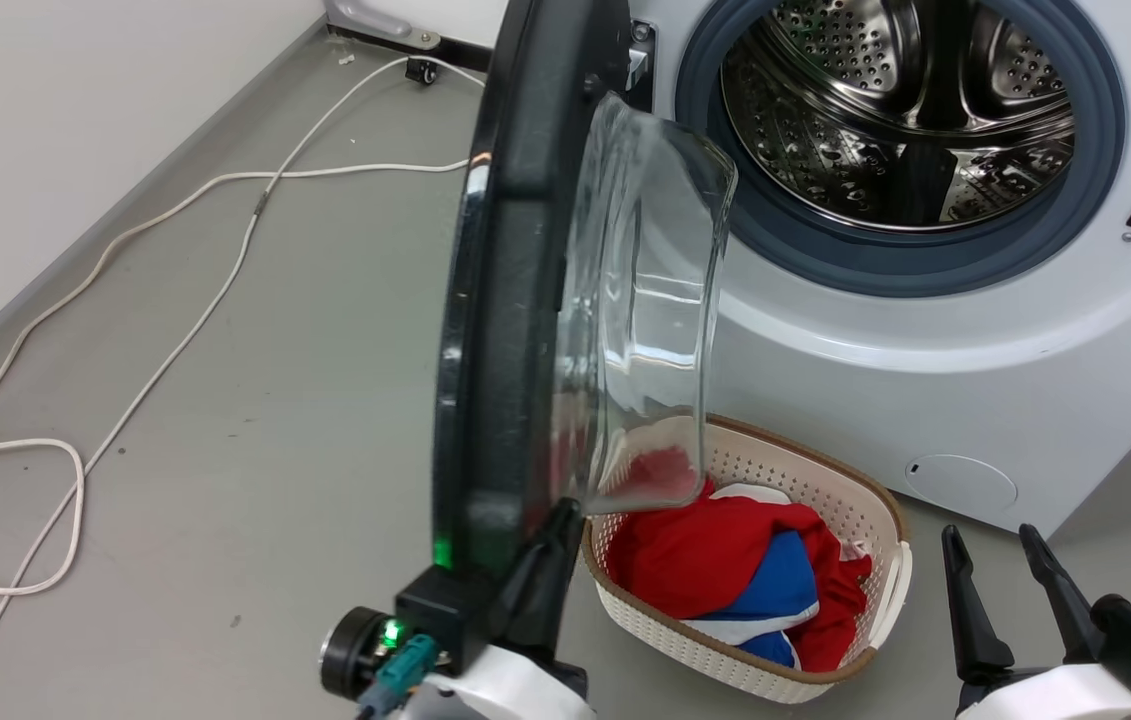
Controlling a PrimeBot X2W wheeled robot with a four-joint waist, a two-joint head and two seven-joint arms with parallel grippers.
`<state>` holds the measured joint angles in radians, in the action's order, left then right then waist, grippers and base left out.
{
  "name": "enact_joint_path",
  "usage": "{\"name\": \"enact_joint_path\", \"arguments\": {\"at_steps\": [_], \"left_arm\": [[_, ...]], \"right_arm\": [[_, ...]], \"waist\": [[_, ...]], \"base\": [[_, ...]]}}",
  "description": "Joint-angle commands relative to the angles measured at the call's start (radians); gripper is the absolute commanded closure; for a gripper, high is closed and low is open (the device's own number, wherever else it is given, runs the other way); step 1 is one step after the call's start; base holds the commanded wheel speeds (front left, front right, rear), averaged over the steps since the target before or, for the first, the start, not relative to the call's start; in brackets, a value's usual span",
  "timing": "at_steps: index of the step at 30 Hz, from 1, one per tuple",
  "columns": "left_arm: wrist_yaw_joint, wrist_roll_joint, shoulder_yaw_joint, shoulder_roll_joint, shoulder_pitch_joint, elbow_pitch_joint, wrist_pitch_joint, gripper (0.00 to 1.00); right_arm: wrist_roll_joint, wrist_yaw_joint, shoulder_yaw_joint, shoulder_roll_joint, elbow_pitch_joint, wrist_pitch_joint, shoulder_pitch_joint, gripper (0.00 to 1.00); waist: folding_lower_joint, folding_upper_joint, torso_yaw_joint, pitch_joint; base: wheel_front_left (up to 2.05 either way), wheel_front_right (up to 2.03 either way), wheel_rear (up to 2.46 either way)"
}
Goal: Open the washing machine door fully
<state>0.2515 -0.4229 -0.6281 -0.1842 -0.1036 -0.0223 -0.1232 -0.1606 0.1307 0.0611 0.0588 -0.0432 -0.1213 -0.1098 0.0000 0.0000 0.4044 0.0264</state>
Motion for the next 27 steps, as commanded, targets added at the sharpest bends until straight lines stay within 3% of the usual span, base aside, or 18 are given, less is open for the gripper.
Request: {"name": "enact_joint_path", "arguments": {"at_steps": [1,20,27], "left_arm": [[0.013,-0.007,0.024,-0.016,0.005,0.004,-0.006,1.00],[0.052,-0.131,0.318,-0.164,-0.018,0.052,-0.086,1.00],[0.020,-0.190,0.426,-0.226,-0.038,0.104,-0.105,1.00]], "right_arm": [[-0.009,0.000,-0.001,-0.001,0.000,-0.001,0.011,0.00],[-0.009,0.000,-0.001,0.012,0.017,0.012,0.049,0.00],[-0.007,0.000,-0.001,0.017,0.022,0.010,0.066,0.00]], "waist": [[0.0000,0.0000,0.001,0.001],[0.0000,0.0000,-0.072,0.070],[0.0000,0.0000,-0.102,0.110]], "base": [[0.00,0.00,0.00],[0.00,0.00,0.00],[0.00,0.00,0.00]]}}
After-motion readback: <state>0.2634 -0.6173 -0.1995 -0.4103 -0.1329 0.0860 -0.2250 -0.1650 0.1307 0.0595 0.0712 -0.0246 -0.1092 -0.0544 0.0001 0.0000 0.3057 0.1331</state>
